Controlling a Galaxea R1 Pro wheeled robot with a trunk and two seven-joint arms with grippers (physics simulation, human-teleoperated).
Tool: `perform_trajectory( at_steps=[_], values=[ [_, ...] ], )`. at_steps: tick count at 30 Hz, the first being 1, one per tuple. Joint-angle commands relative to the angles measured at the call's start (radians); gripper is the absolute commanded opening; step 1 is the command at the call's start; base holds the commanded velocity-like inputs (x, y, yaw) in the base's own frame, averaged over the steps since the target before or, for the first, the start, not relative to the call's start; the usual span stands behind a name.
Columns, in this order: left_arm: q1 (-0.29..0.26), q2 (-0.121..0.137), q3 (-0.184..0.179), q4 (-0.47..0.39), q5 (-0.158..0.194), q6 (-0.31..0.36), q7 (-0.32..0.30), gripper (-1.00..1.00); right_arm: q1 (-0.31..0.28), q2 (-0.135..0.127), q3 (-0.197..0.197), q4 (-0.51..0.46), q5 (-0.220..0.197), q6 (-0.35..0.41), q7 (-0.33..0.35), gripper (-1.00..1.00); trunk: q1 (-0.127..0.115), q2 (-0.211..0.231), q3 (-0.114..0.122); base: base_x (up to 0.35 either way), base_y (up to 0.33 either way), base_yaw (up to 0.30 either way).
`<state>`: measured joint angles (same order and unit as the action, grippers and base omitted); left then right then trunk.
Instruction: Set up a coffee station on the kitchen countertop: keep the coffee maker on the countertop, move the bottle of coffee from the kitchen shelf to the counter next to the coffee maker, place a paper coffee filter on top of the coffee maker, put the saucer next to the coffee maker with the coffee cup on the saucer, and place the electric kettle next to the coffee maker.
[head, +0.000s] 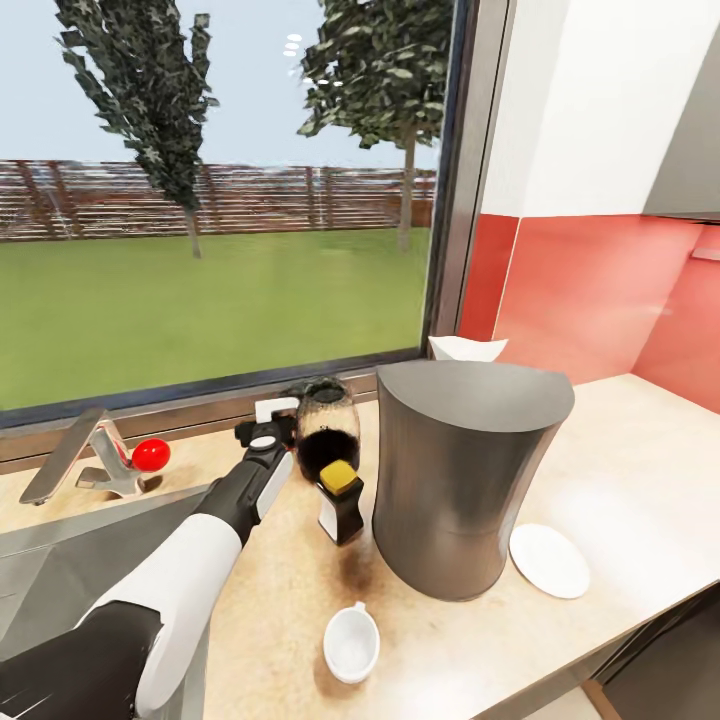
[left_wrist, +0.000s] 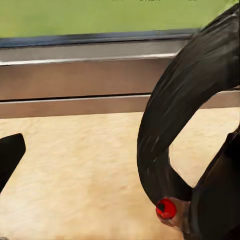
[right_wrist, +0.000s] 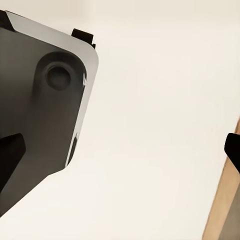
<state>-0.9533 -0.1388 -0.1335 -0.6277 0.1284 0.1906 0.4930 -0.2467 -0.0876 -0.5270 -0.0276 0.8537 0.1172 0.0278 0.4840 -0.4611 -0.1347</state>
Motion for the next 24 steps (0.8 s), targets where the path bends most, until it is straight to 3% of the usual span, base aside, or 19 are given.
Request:
perform_trajectory(
  at_steps=[1, 17, 24],
  values=[
    [-0.001, 0.001, -0.006, -0.001, 0.01, 0.001, 0.009, 1.0, -0.001, 0.0, -0.008, -0.002, 0.01, 0.004, 0.003, 1.0, 0.0, -0.002, -0.002, 0.0, 0.0, 0.0],
    [0.001, 0.002, -0.007, 0.0, 0.008, -0.022, 0.009, 1.0, 0.0, 0.001, -0.008, -0.002, 0.01, 0.004, 0.003, 1.0, 0.0, -0.002, -0.002, -0.003, 0.0, 0.0],
    [0.001, 0.002, -0.007, 0.0, 0.007, -0.022, 0.009, 1.0, 0.0, 0.0, -0.008, -0.002, 0.01, 0.004, 0.003, 1.0, 0.0, -0.002, -0.002, -0.24, 0.0, 0.0]
  ],
)
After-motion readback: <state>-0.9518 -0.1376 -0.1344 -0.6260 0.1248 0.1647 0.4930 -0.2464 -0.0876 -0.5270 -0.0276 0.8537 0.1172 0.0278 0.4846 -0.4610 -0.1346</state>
